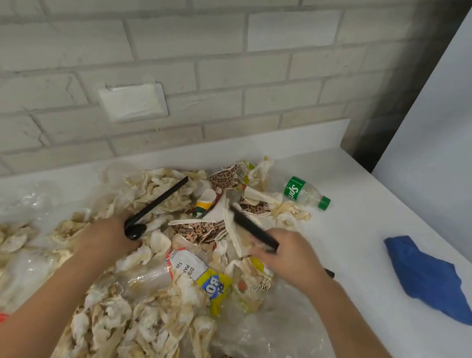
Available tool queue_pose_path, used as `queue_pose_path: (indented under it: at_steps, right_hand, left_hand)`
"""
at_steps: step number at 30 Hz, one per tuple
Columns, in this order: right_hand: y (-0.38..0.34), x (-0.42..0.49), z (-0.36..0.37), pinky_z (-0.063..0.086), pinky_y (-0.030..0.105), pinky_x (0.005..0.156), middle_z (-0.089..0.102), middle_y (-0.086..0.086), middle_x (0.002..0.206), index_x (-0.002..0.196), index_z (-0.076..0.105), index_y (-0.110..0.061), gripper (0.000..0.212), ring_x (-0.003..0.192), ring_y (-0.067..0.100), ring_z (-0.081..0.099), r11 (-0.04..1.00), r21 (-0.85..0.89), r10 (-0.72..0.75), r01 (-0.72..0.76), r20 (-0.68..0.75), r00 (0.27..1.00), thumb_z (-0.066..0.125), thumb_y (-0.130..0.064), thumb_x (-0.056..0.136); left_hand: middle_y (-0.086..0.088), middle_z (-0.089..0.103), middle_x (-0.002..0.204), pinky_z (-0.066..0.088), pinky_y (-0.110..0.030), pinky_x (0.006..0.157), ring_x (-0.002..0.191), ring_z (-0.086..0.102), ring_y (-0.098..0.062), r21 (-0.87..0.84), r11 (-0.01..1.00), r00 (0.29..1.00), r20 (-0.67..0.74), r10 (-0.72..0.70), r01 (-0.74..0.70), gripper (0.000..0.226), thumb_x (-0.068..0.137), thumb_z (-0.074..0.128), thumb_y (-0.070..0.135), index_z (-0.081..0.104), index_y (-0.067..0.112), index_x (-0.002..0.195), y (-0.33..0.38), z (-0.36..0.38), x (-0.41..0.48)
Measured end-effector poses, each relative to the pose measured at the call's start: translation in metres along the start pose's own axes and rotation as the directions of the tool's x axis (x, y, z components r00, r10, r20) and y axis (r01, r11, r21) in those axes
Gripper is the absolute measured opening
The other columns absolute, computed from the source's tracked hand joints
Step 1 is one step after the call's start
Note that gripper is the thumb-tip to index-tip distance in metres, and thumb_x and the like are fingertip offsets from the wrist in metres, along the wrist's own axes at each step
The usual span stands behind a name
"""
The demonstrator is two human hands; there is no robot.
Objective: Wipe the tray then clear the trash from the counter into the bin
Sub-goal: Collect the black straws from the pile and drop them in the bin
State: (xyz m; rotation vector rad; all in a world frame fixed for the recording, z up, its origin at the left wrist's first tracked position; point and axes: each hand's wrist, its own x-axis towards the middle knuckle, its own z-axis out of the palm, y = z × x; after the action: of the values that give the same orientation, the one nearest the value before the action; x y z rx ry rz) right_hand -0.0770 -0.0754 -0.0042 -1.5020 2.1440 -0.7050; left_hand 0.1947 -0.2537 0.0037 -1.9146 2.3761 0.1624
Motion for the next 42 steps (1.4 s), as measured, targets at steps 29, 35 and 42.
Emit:
queue_pose_path:
  at_steps: [29,35,42]
  right_hand:
    - [-0.148,0.178,0.109,0.05,0.035,0.084,0.057,0.005,0.127,0.141,0.034,-0.03,0.083,0.108,0.027,0.057,0.799,-0.453,-0.231,0.394,0.374,0.898,0.075,-0.046,0.071]
    - [-0.182,0.143,0.133,0.049,0.032,0.069,0.062,0.004,0.102,0.119,0.056,-0.02,0.031,0.088,0.023,0.06,0.802,-0.383,-0.353,0.458,0.315,0.881,0.049,-0.01,0.09]
    - [-0.216,0.078,0.133,0.052,0.032,0.066,0.062,0.005,0.098,0.122,0.056,-0.021,0.039,0.082,0.025,0.061,0.82,-0.092,-0.487,0.565,0.407,0.773,0.062,-0.017,0.084]
  left_hand:
    - [0.002,0.038,0.045,0.028,-0.022,0.043,0.043,0.031,-0.015,-0.856,0.436,0.919,0.104,-0.38,0.277,0.044,0.07,0.08,0.031,0.061,0.007,0.102,-0.125,-0.097,-0.046]
    - [-0.008,0.054,0.06,0.039,-0.028,0.054,0.052,0.048,-0.023,-0.789,0.557,0.826,-0.119,-0.551,0.258,0.051,0.069,0.08,0.04,0.063,0.013,0.11,-0.128,-0.079,-0.045]
    - [0.002,0.055,0.068,0.038,-0.024,0.051,0.053,0.047,-0.017,-0.85,0.523,0.771,-0.287,-0.568,0.068,0.034,0.08,0.073,0.028,0.066,0.013,0.109,-0.1,-0.077,-0.051]
